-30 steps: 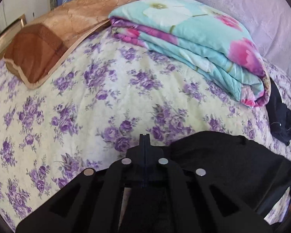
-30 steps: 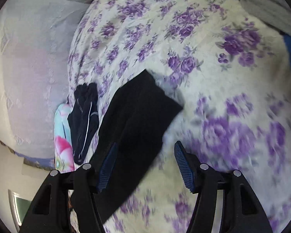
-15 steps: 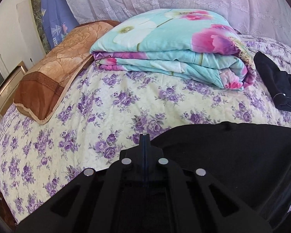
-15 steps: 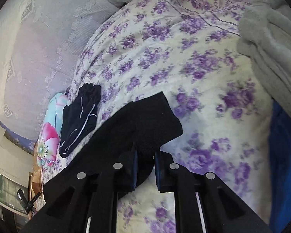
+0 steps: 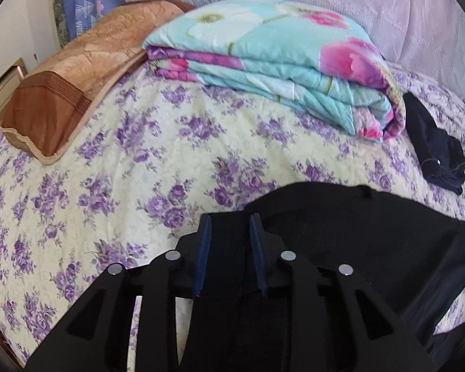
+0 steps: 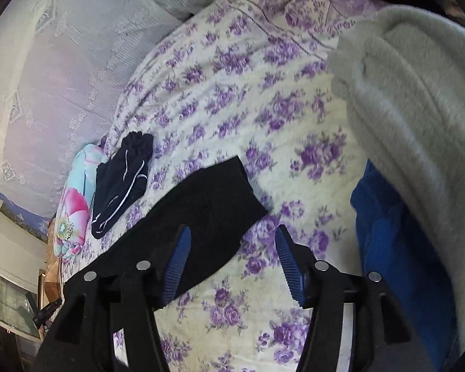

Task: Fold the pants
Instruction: 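Grasp the folded pants edge with the left gripper while the right gripper grasps the leg end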

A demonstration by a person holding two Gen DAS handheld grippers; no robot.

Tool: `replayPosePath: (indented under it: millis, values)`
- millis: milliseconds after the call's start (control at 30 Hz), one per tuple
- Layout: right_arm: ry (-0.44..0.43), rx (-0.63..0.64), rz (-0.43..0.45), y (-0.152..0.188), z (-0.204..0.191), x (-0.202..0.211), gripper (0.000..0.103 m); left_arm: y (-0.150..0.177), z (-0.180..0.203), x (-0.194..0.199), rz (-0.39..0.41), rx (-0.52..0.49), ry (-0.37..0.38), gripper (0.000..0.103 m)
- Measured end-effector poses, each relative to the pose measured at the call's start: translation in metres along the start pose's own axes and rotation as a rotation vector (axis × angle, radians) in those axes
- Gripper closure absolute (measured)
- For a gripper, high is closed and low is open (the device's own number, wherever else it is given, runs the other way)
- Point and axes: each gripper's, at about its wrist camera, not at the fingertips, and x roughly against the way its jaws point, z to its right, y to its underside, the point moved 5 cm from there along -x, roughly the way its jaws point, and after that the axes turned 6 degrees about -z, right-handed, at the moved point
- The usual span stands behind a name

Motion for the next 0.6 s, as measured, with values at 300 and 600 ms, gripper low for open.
replayPosePath:
  millis: [300, 600]
  values:
    - [-0.05, -0.047, -0.054, -0.034, 0.005, -0.045, 0.046, -0.008, -0.022, -0.017, -0.002, 0.071, 0.009, 0.059]
    - [-0.078, -0.047, -0.15, -0.066, 0.001, -0.093, 0.044, -0.016, -0.002, -0.05, -0.08, 0.035, 0.082, 0.059]
